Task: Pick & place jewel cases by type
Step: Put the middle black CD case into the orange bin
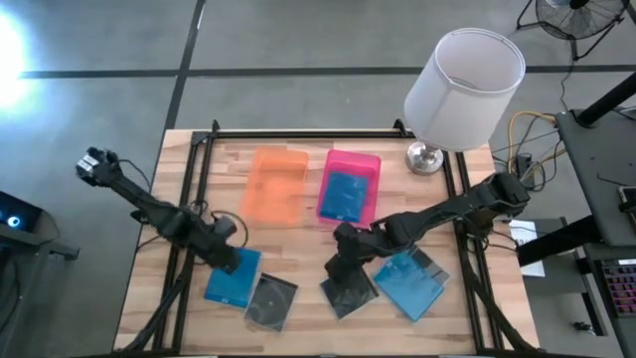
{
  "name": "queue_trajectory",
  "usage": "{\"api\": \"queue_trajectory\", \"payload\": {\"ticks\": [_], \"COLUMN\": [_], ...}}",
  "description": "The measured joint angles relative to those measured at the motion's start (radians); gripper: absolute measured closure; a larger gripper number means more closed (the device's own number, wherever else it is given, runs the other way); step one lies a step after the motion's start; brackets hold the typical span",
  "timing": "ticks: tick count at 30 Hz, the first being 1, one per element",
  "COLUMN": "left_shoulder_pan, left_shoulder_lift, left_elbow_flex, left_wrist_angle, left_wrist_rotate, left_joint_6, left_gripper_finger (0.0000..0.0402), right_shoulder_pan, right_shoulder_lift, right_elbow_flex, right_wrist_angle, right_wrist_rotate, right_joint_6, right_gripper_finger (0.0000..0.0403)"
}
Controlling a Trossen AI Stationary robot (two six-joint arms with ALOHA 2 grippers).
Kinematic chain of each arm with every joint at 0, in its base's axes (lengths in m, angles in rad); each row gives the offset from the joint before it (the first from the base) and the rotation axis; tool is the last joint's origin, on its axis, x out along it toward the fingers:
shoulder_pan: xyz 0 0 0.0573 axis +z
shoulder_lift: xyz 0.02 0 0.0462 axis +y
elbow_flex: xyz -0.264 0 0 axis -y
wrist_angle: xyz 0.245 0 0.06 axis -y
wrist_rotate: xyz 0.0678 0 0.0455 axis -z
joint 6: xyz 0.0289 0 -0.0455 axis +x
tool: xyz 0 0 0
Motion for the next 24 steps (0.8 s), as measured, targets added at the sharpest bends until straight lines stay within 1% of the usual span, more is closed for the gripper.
{"api": "queue_trajectory", "payload": {"ticks": [2,4,8,12,13,14,16,19,22,24], "left_shoulder_pan": [-0.057,-0.105,-0.159,-0.161,-0.161,-0.161,-0.161,-0.161,-0.16,-0.159], "left_shoulder_lift": [0.009,0.029,0.074,0.134,0.15,0.162,0.173,0.177,0.171,0.164], "left_elbow_flex": [-0.047,-0.082,-0.085,-0.023,-0.018,-0.017,-0.029,-0.065,-0.068,-0.061], "left_wrist_angle": [0.083,0.103,-0.002,-0.219,-0.26,-0.267,-0.25,-0.166,-0.103,-0.04], "left_wrist_rotate": [0.017,0.021,0.025,0.059,0.07,0.079,0.087,0.082,0.026,-0.024], "left_joint_6": [-0.072,-0.14,-0.229,-0.233,-0.233,-0.23,-0.219,-0.213,-0.221,-0.193], "left_gripper_finger": [0.0284,0.0284,0.0284,0.0284,0.0284,0.0284,0.0284,0.0284,0.0284,0.0284], "right_shoulder_pan": [0.002,0.003,0.007,0.009,0.009,0.009,0.007,0.009,0.041,0.076], "right_shoulder_lift": [0.0,0.0,0.001,0.001,0.001,0.001,0.001,0.001,0.001,0.001], "right_elbow_flex": [0.0,-0.007,-0.038,-0.076,-0.085,-0.094,-0.107,-0.124,-0.128,-0.128], "right_wrist_angle": [0.0,-0.003,-0.016,-0.014,-0.013,-0.013,-0.001,0.037,0.078,0.048], "right_wrist_rotate": [0.0,0.003,0.048,0.055,0.055,0.055,0.055,0.045,-0.031,-0.066], "right_joint_6": [-0.01,-0.016,-0.046,-0.04,-0.024,-0.009,0.016,0.05,0.013,0.009], "right_gripper_finger": [0.0168,0.0168,0.0168,0.0168,0.0169,0.0169,0.0169,0.0169,0.0169,0.0169]}}
